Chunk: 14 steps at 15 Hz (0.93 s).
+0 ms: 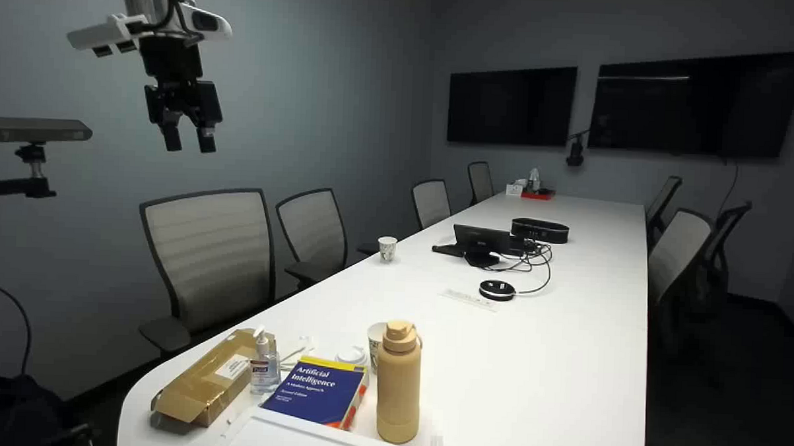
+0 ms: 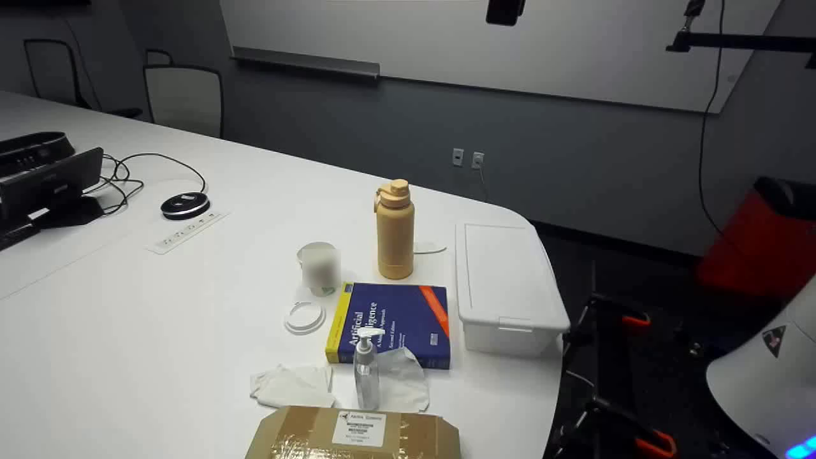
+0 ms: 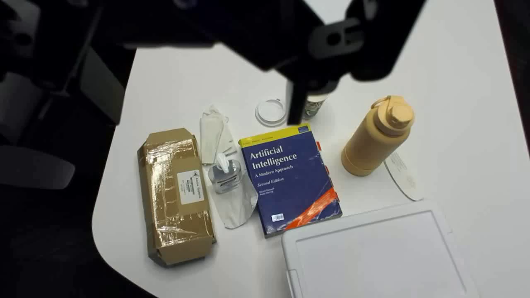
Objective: Use the white napkin to wipe the top of the beige bottle.
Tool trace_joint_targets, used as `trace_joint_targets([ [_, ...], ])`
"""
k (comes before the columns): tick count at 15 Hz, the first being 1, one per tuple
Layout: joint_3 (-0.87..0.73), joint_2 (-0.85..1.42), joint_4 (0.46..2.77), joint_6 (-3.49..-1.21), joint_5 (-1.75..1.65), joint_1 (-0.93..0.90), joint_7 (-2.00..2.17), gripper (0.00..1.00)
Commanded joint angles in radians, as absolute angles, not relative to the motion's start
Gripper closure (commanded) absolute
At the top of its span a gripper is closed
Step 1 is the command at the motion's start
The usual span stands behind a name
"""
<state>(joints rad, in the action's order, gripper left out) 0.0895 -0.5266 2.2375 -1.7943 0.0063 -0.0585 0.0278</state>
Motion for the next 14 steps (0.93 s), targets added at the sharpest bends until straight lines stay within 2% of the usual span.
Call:
trace_joint_targets([
  [1,0.086,-0.526,2.235,-1.792,0.004,-0.063,0.03,0.0],
  [7,0.075,-0.501,2.231,-1.798,0.01,-0.063,0.013,0.0],
  [14,0.017,-0.193,2.186,-1.994,0.049,-0.068,-0.12,0.0],
])
